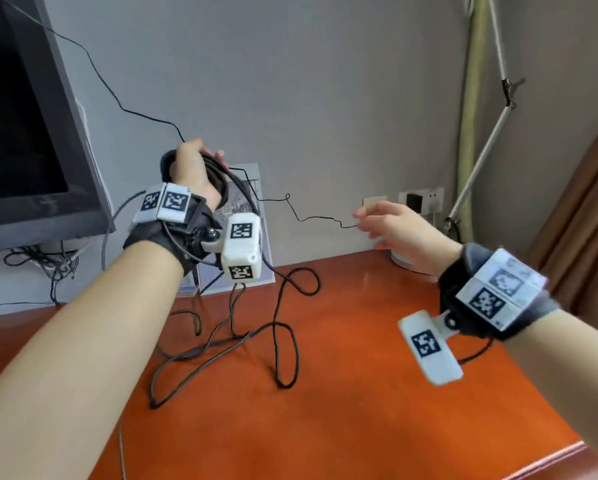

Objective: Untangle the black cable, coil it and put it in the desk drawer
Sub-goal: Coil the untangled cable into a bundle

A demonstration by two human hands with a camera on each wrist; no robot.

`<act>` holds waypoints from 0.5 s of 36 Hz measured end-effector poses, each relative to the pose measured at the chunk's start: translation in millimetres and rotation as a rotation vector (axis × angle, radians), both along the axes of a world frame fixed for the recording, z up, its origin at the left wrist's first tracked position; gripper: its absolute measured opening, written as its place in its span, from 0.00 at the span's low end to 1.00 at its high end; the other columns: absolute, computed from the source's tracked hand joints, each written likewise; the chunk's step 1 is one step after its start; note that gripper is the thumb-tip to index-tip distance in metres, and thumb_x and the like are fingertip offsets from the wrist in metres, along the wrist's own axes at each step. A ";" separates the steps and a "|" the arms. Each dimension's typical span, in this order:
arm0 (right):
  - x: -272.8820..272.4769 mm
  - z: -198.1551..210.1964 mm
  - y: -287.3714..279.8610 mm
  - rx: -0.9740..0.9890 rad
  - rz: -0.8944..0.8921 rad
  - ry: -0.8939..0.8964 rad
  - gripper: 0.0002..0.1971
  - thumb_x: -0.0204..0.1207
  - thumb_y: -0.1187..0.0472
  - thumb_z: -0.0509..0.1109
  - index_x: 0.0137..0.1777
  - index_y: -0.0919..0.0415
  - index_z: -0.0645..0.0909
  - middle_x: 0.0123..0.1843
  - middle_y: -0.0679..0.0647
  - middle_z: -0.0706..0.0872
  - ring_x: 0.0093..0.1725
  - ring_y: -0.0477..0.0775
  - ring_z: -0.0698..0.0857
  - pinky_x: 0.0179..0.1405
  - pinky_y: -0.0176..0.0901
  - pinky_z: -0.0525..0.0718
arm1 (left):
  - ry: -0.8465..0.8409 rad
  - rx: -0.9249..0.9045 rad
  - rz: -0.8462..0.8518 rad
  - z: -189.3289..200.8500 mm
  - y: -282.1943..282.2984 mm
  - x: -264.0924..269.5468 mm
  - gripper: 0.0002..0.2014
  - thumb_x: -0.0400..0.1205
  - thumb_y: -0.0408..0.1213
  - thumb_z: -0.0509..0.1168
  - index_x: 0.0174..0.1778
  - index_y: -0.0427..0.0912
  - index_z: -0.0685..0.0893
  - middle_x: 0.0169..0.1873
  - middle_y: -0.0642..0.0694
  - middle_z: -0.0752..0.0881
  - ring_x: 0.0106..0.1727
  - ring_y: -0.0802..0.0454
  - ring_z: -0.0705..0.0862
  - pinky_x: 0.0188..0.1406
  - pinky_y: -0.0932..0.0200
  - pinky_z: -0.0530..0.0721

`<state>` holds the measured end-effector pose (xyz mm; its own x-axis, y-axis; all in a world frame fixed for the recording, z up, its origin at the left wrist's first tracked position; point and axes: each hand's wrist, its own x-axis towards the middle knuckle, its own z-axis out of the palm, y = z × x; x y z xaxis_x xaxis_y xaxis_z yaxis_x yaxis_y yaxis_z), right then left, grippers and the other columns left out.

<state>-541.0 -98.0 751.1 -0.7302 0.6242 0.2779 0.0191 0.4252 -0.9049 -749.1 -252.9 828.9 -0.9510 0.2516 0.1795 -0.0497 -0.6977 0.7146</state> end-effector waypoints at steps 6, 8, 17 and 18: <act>-29.2 40.1 -34.0 0.330 0.266 -0.056 0.26 0.77 0.56 0.71 0.76 0.51 0.72 0.73 0.44 0.75 0.70 0.41 0.73 0.64 0.33 0.72 | 0.159 0.082 -0.326 33.5 15.4 42.3 0.18 0.85 0.35 0.56 0.26 0.43 0.68 0.17 0.52 0.77 0.19 0.57 0.79 0.28 0.64 0.77; -36.5 43.6 -39.4 0.383 0.390 -0.140 0.24 0.77 0.56 0.71 0.73 0.53 0.76 0.71 0.44 0.79 0.69 0.40 0.75 0.70 0.34 0.70 | 0.197 0.134 -0.415 46.0 16.0 53.8 0.19 0.85 0.36 0.57 0.26 0.43 0.69 0.18 0.51 0.78 0.20 0.57 0.80 0.28 0.65 0.79; -43.9 23.3 -32.5 0.215 0.648 -0.168 0.07 0.84 0.69 0.58 0.47 0.71 0.74 0.33 0.54 0.86 0.39 0.54 0.85 0.51 0.44 0.84 | 0.308 0.153 -0.687 67.4 3.3 87.3 0.17 0.85 0.40 0.56 0.30 0.41 0.71 0.27 0.48 0.78 0.21 0.58 0.80 0.22 0.66 0.81; -42.7 23.8 -26.5 0.179 0.647 -0.184 0.08 0.84 0.71 0.57 0.43 0.67 0.73 0.31 0.52 0.85 0.37 0.54 0.84 0.49 0.42 0.84 | 0.281 0.160 -0.793 65.6 -0.1 88.3 0.15 0.83 0.40 0.58 0.31 0.40 0.71 0.27 0.47 0.79 0.21 0.56 0.81 0.21 0.66 0.81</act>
